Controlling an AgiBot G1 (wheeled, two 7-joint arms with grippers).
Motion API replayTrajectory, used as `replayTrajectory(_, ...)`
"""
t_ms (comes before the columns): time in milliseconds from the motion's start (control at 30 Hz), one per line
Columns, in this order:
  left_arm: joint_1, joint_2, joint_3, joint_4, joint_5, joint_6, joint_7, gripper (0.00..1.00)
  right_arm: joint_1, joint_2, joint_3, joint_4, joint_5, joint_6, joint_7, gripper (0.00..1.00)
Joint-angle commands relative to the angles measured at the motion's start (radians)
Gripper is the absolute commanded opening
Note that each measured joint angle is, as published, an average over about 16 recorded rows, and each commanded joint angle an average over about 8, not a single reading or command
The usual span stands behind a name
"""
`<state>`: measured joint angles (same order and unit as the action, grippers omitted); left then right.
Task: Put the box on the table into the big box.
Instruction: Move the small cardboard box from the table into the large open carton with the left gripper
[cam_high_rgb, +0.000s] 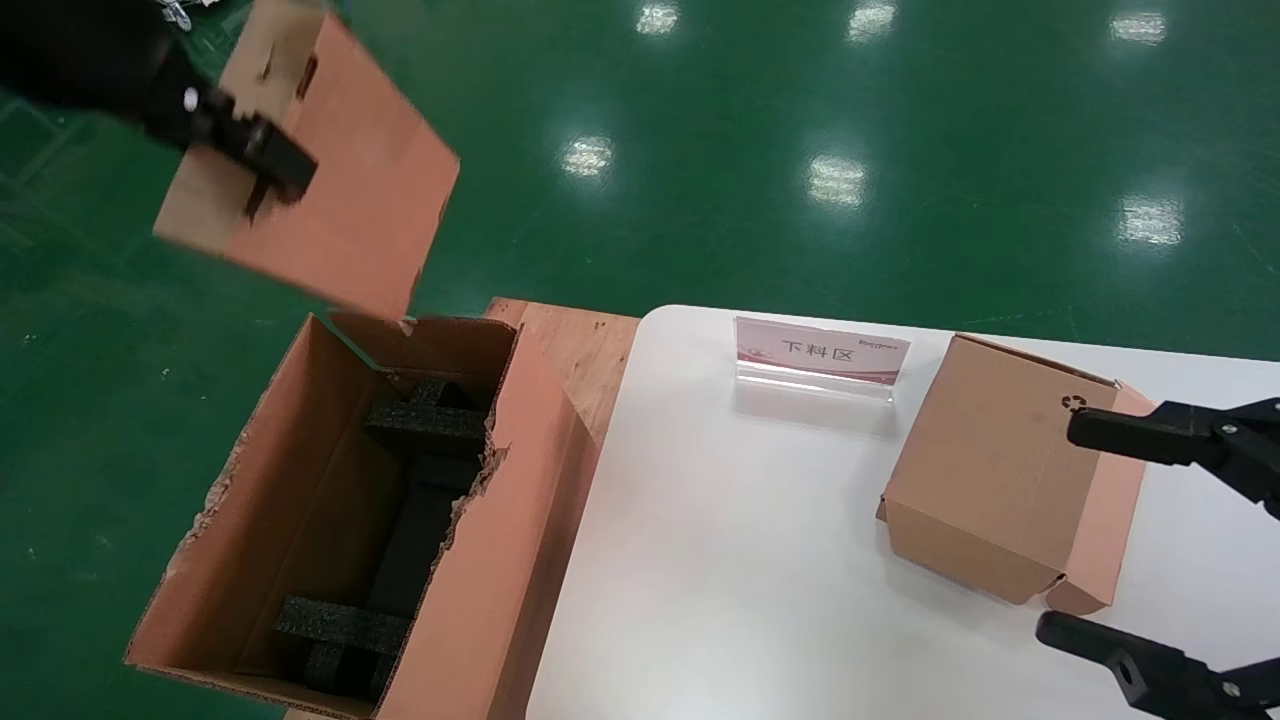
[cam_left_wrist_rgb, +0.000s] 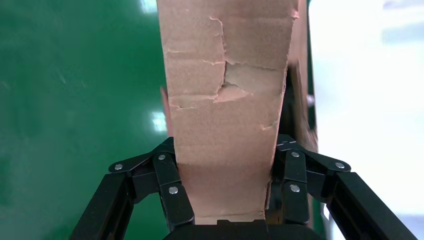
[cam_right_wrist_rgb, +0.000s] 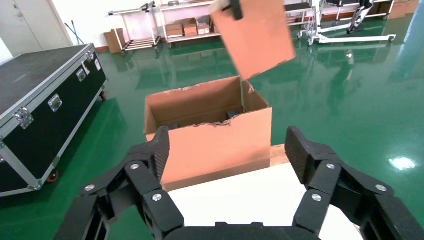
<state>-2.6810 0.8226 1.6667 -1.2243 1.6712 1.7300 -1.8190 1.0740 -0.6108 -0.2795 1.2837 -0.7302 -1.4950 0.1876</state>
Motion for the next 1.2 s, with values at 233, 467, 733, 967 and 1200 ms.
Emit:
replayTrajectory(233, -0.054, 0.016, 0.213, 0.008, -0.170, 0.006, -0.077, 0.00, 0.000, 0.000, 0.000, 0.000, 0.000, 0.000, 0.000, 1.00)
replayTrajectory(467, -0.076, 0.049, 0.377, 0.019, -0.290, 0.008, -0.127, 0.00, 0.000, 0.000, 0.000, 0.000, 0.000, 0.000, 0.000, 1.00)
replayTrajectory(733, -0.068, 0.085, 0.482, 0.050, -0.373, 0.009, -0.143, 0.00, 0.000, 0.000, 0.000, 0.000, 0.000, 0.000, 0.000, 1.00)
replayTrajectory(967, -0.045, 0.099, 0.539, 0.105, -0.425, 0.003, -0.129, 0.00, 0.000, 0.000, 0.000, 0.000, 0.000, 0.000, 0.000, 1.00)
replayTrajectory(1200, 0.004, 0.072, 0.573, 0.177, -0.453, -0.038, -0.082, 0.00, 0.000, 0.000, 0.000, 0.000, 0.000, 0.000, 0.000, 1.00)
